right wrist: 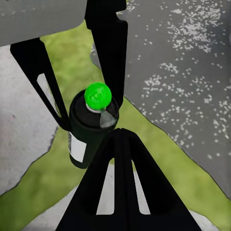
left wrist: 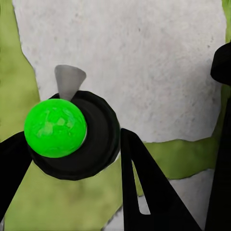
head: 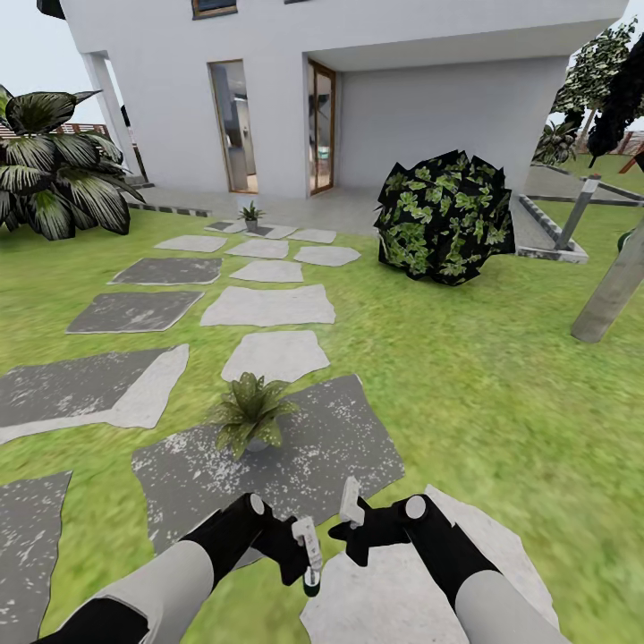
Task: Pick up the pesticide atomizer in the garden and spray insectifuge to fully cover both potted plants in the garden.
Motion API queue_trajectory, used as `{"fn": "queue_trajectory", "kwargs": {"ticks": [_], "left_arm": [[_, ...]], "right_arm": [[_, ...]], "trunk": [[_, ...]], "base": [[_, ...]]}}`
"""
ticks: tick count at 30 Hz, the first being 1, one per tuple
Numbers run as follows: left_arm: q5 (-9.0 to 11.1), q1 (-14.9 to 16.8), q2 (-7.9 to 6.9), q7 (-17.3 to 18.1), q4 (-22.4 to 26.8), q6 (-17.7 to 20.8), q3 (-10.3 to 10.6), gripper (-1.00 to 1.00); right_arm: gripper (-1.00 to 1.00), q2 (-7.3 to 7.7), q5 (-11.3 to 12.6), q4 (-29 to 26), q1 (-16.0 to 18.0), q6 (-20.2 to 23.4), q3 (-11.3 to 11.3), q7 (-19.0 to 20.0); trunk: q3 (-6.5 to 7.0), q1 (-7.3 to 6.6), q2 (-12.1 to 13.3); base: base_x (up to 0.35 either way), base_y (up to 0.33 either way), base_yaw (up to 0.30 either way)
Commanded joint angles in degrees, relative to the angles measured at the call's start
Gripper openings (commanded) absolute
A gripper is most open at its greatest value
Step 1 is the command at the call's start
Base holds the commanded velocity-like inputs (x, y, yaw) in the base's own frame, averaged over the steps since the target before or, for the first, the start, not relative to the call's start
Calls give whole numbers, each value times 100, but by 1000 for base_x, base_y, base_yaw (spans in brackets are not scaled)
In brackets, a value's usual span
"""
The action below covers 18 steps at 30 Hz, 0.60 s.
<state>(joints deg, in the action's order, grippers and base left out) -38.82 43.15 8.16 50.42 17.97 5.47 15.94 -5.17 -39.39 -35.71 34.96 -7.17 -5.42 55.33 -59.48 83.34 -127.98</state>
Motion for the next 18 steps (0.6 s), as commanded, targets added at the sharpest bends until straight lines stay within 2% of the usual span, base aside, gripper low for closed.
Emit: {"fn": "queue_trajectory", "kwargs": {"ticks": [1, 5, 18], "left_arm": [[30, 0, 1, 35, 14, 35, -3, -100], [184, 1, 2, 37, 12, -60, -3, -100], [290, -8, 54, 152, -28, -206, -3, -100]], "right_arm": [[-100, -2, -60, -6, 2, -55, 6, 4], [-100, -2, -60, -6, 2, -52, 6, 4], [-100, -8, -60, -6, 2, -53, 6, 4]], "trunk": [[-5, -1, -2], [-5, -1, -2], [-5, -1, -2]], "base": [[0, 0, 0], [0, 0, 0], [0, 0, 0]]}}
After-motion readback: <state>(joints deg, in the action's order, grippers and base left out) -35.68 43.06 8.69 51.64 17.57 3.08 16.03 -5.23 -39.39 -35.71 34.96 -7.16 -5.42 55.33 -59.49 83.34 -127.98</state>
